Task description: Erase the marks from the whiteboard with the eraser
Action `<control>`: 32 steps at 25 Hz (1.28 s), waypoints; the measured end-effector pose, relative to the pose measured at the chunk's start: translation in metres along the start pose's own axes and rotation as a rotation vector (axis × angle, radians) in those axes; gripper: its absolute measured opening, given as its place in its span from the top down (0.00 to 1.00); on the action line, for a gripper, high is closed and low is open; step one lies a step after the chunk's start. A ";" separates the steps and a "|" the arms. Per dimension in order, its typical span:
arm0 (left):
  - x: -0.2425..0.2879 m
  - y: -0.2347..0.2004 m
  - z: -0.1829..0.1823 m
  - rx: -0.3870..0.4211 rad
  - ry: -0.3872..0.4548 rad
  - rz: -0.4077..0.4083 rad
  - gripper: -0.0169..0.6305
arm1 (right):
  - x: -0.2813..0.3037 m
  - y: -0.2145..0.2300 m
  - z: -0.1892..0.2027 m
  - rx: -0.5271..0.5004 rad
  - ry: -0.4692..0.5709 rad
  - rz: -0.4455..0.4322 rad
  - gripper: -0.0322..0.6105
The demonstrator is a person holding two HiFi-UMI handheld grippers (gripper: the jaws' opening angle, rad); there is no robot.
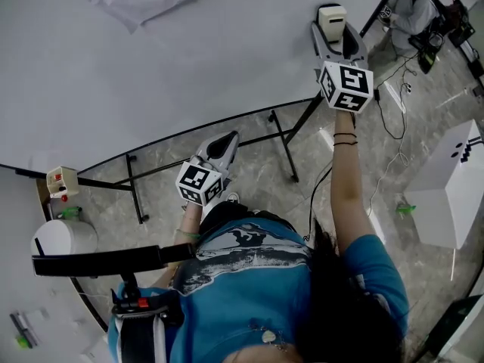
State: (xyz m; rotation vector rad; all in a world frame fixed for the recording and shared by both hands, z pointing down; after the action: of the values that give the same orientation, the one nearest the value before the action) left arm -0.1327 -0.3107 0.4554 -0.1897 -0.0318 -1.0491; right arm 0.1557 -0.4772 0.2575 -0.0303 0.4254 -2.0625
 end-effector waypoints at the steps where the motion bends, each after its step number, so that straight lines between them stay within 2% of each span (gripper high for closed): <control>1: 0.000 0.000 0.001 0.001 0.000 0.000 0.97 | -0.001 0.009 0.000 0.006 0.000 0.015 0.54; 7: -0.004 0.002 0.000 0.002 0.000 -0.008 0.97 | -0.010 0.047 -0.003 0.049 0.000 0.071 0.54; 14: -0.013 0.005 -0.002 0.001 0.007 -0.021 0.97 | -0.011 0.037 -0.004 0.082 -0.006 0.065 0.54; 18: -0.019 0.001 0.002 -0.003 0.004 -0.039 0.97 | -0.009 0.008 0.007 0.105 -0.025 -0.003 0.54; 23: -0.041 0.025 0.001 0.005 0.010 -0.059 0.97 | -0.040 -0.034 0.017 0.211 -0.041 -0.112 0.54; 32: -0.075 0.061 0.024 -0.036 -0.013 -0.125 0.97 | -0.089 -0.125 0.053 0.297 -0.124 -0.317 0.54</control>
State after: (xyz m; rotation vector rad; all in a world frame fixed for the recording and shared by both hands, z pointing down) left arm -0.1161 -0.2130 0.4617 -0.2290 -0.0367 -1.1735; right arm 0.1063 -0.3611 0.3593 -0.0489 0.0342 -2.4017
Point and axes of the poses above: the fingertips, and each gripper's own axes: x forward along the fingers, y to its right, z out of its underside, the point moved 10 cm from there along -x, backward along the fingers, and after that the axes turned 13 degrees about -z, right-handed, at the moved point
